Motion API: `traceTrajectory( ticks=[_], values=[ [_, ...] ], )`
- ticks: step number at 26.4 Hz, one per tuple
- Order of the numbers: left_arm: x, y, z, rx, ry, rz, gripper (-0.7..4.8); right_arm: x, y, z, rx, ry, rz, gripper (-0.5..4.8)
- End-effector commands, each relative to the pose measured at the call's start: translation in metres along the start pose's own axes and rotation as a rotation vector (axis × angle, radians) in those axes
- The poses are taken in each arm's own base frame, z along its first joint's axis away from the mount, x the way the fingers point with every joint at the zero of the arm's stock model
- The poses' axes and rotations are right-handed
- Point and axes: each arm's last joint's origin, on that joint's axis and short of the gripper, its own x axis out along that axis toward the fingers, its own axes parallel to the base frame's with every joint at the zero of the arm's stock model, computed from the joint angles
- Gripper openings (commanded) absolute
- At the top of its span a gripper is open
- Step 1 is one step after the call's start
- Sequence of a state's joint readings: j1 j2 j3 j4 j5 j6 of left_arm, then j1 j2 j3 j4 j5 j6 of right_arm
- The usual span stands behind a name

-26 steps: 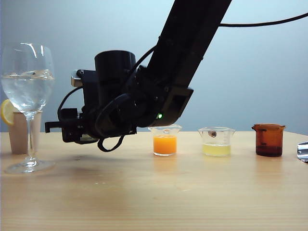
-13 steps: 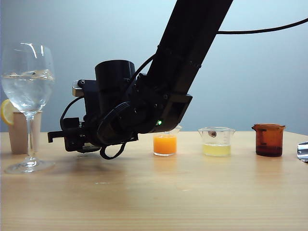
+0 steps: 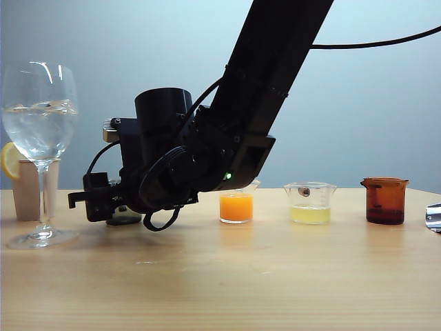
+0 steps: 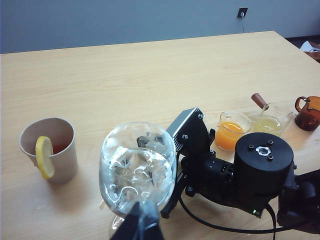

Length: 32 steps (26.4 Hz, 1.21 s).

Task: Pick up the first measuring cup from the left, pour the coconut rum inside into the goblet, and finally put the measuring cup back in its original place.

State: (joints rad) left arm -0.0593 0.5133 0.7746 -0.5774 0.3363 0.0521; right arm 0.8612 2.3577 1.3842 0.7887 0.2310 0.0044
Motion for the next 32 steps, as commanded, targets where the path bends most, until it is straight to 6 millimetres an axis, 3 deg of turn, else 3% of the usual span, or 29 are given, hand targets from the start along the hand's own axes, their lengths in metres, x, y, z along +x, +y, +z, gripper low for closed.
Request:
traceTrajectory(
  ticks=[1, 10, 22, 27, 30, 32],
  values=[
    [-0.002, -0.001, 0.004, 0.008, -0.02, 0.0, -0.05, -0.001, 0.003, 0.006, 0.008, -0.024, 0.012, 3.7],
    [-0.002, -0.001, 0.004, 0.008, -0.02, 0.002, -0.05, -0.006, 0.002, 0.008, 0.047, 0.126, 0.008, 3.69],
    [-0.002, 0.0, 0.004, 0.008, -0.02, 0.004, -0.05, -0.037, 0.005, 0.053, 0.002, 0.319, 0.054, 3.67],
    [-0.002, 0.0, 0.004, 0.008, -0.02, 0.027, -0.05, -0.058, 0.0, 0.078, 0.013, 0.406, 0.05, 2.62],
    [-0.002, 0.0, 0.004, 0.009, -0.024, 0.028, -0.05, -0.074, -0.004, 0.097, 0.006, 0.435, 0.048, 1.22],
    [-0.002, 0.0, 0.004, 0.009, -0.026, 0.027, -0.05, -0.083, -0.007, 0.108, 0.006, 0.444, 0.056, -0.05]
  ],
)
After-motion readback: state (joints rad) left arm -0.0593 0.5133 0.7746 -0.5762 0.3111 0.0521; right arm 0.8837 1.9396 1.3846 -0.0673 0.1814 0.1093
